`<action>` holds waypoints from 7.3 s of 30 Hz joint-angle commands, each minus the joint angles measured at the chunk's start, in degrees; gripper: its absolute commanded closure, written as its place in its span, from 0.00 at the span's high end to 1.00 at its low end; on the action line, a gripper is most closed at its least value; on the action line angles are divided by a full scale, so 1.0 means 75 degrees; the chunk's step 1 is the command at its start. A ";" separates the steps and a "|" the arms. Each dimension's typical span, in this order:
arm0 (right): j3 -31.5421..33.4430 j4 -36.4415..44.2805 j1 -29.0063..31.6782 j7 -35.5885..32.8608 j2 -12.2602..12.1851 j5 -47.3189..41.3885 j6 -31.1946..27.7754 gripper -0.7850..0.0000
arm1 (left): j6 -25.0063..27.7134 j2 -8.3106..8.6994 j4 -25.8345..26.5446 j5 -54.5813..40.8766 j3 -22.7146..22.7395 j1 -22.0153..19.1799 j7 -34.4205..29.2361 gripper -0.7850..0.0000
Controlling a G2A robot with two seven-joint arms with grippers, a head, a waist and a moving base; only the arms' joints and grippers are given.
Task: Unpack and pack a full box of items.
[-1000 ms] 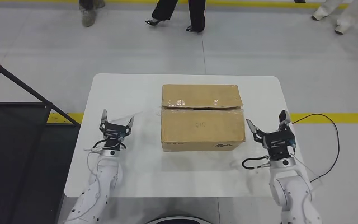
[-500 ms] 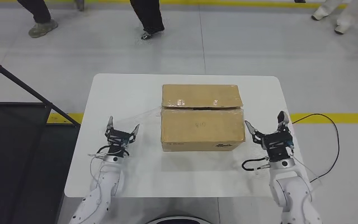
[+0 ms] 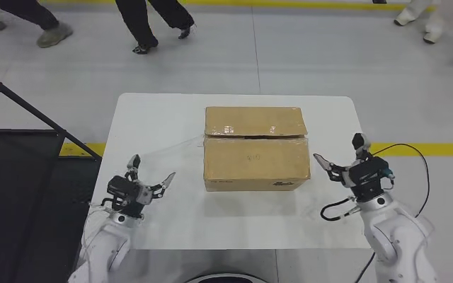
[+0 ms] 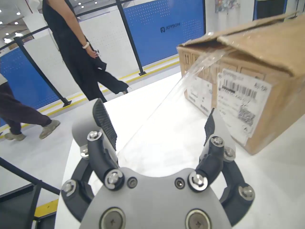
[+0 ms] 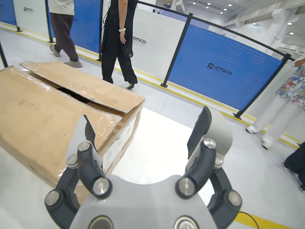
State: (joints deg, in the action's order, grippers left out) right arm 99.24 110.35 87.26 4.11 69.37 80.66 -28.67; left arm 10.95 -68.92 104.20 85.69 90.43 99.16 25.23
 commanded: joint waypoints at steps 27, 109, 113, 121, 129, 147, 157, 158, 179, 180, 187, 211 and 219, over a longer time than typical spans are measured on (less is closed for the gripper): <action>-0.0123 -0.1621 -0.2412 -0.7668 -0.0431 -0.8372 -0.0786 1.00 | 0.2497 0.0068 0.0737 -0.3998 0.0592 -0.0355 -0.0872 1.00; -0.4463 -0.2299 -0.3935 -0.8199 -0.4202 -1.4766 -0.2430 1.00 | 0.4468 0.0312 -0.0263 -0.2067 -0.0329 -0.1353 -0.2797 1.00; -0.4462 -0.2321 -0.3965 -0.8242 -0.4202 -1.4809 -0.2386 1.00 | 0.4512 0.0329 -0.0243 -0.2208 -0.0291 -0.1318 -0.2549 1.00; -0.4462 -0.2321 -0.3965 -0.8242 -0.4202 -1.4809 -0.2386 1.00 | 0.4546 0.0335 -0.0219 -0.2247 -0.0268 -0.1301 -0.2498 1.00; -0.5107 -0.2441 -0.4516 -0.8219 -0.3949 -1.5164 -0.0773 1.00 | 0.4501 0.0337 -0.0140 -0.2413 -0.0296 -0.1290 -0.2445 1.00; -0.6630 -0.5236 -0.6581 -0.9591 -0.2975 -1.6953 0.1295 1.00 | 0.4736 0.0414 -0.0180 -0.2688 -0.0149 -0.1122 -0.1900 1.00; -0.7006 -0.6270 -0.7123 -0.9638 -0.2506 -1.7063 0.1209 1.00 | 0.4466 0.0450 -0.0049 -0.2264 -0.0136 -0.1027 -0.1836 1.00; -0.7006 -0.6349 -0.7153 -0.9587 -0.2471 -1.7066 0.1146 1.00 | 0.4436 0.0450 -0.0038 -0.2216 -0.0159 -0.1009 -0.1797 1.00; -0.6911 -0.7472 -0.7941 -0.7860 -0.1683 -1.7247 -0.0147 1.00 | 0.4338 0.0507 -0.0091 -0.2226 -0.0257 -0.0985 -0.1601 1.00; -0.6978 -0.7614 -0.8035 -0.7771 -0.1609 -1.7210 -0.0185 1.00 | 0.4333 0.0508 -0.0096 -0.2241 -0.0270 -0.0991 -0.1595 1.00; -0.7363 -0.8642 -0.8582 -0.7085 -0.1122 -1.6809 -0.0589 1.00 | 0.4245 0.0517 -0.0149 -0.2328 -0.0338 -0.1034 -0.1629 1.00; -0.7990 -1.1133 -0.9382 -0.6163 0.0130 -1.5713 -0.0828 1.00 | 0.4101 0.0556 -0.0254 -0.2447 -0.0527 -0.1186 -0.1786 1.00; -0.7829 -1.1518 -0.9440 -0.6483 0.0317 -1.5785 -0.1125 1.00 | 0.4114 0.0578 -0.0250 -0.2443 -0.0534 -0.1188 -0.1789 1.00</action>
State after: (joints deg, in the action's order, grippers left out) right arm 40.33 24.14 16.46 -44.03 71.64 -37.54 -36.84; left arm 41.81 -64.61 102.32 67.36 86.44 90.25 11.80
